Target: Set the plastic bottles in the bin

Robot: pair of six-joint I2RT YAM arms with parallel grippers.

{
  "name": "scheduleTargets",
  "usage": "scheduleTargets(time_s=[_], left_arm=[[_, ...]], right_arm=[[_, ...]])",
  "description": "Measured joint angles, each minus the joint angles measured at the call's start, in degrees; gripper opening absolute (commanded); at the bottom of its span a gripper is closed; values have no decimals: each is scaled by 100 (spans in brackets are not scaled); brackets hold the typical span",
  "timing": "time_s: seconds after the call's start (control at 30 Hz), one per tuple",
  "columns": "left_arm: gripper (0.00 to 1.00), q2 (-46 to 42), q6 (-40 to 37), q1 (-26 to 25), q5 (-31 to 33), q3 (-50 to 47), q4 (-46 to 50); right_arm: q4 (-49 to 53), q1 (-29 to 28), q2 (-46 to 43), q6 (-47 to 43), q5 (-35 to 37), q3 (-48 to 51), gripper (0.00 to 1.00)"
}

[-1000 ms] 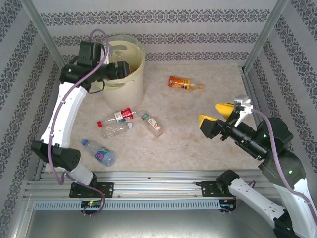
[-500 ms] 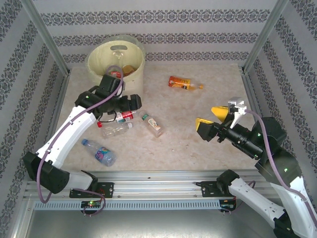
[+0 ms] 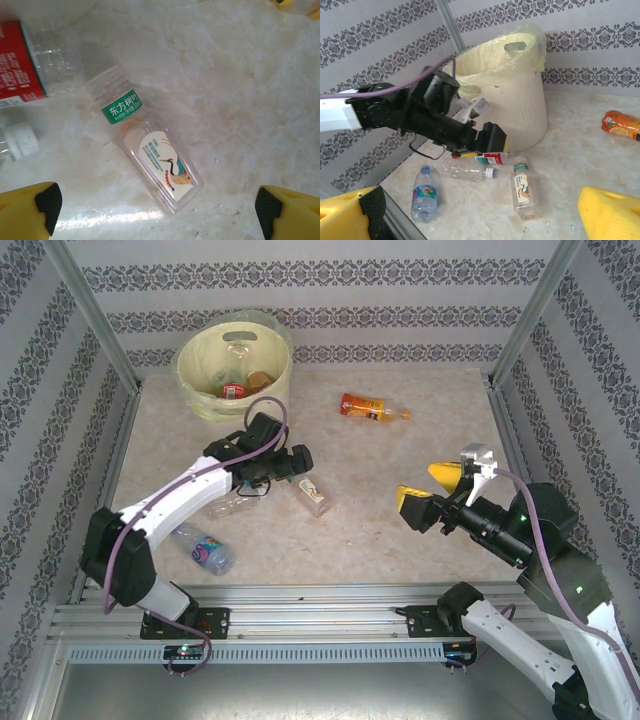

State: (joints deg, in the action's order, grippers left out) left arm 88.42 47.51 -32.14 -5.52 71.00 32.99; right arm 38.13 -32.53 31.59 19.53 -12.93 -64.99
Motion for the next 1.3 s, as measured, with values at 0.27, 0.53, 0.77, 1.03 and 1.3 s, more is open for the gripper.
scheduleTargets(time_s=[0.27,0.53,0.77,1.03,1.3], left_arm=[[100,1043,498,-393,299,50,-155],[100,1720,763,-518,343,374,-286],[99,2103,809,-603,321,588,-310],[84,2194,802,-691,267,629,-310],[75,2192,717,-752,258,627,-308]], right_arm=[[94,0,-55,-20,9,55,98],[175,0,-87,-46,92,76,98],[249,0,-87,-107,157,79,98],[286,0,-87,-149,177,79,98],[326,0,-87,-149,184,79,98]])
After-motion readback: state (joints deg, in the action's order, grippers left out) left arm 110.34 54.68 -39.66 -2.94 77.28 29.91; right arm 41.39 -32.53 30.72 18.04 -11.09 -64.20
